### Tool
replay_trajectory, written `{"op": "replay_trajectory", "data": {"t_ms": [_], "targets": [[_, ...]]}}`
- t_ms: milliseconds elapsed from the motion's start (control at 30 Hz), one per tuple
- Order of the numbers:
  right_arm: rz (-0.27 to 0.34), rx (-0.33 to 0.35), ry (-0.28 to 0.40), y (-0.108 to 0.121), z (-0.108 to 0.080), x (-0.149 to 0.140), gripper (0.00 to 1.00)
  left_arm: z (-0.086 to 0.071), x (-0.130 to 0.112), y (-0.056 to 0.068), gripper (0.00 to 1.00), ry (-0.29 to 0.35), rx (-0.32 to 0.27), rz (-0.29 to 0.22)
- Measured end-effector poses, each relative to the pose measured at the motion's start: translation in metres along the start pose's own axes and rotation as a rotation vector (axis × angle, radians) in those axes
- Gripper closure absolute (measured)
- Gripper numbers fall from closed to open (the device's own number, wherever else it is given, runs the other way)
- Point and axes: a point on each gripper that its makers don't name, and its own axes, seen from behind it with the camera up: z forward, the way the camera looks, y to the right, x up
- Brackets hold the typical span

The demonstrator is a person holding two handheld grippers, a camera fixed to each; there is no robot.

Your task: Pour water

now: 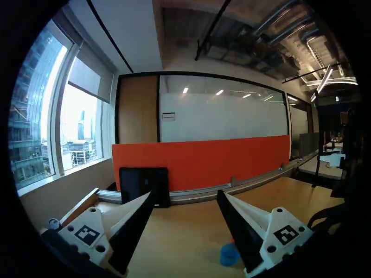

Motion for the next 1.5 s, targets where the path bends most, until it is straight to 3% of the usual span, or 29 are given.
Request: {"op": "replay_trajectory", "data": {"t_ms": [200, 400, 700, 1000, 1500], "targets": [[-0.004, 0.019, 0.013, -0.005, 0.001, 0.018, 0.00, 0.006, 0.007, 0.000, 0.03, -0.012, -0.020, 0.005], [-0.019, 0.039, -0.014, -0.008, 0.003, 0.008, 0.00, 0.011, 0.001, 0.016, 0.03, -0.044, -0.092, -0.031], [-0.027, 0.218, -0.025, -0.039, -0.002, 0.006, 0.00, 0.015, 0.007, 0.026, 0.03, -0.046, -0.165, -0.012], [-0.023, 0.370, 0.015, -0.075, -0.014, 0.025, 0.00, 0.021, -0.002, 0.039, 0.03, -0.065, -0.240, 0.009], [-0.029, 0.513, -0.069, -0.104, -0.027, 0.008, 0.00, 0.022, -0.020, 0.058, 0.03, -0.091, -0.325, 0.023]]}}
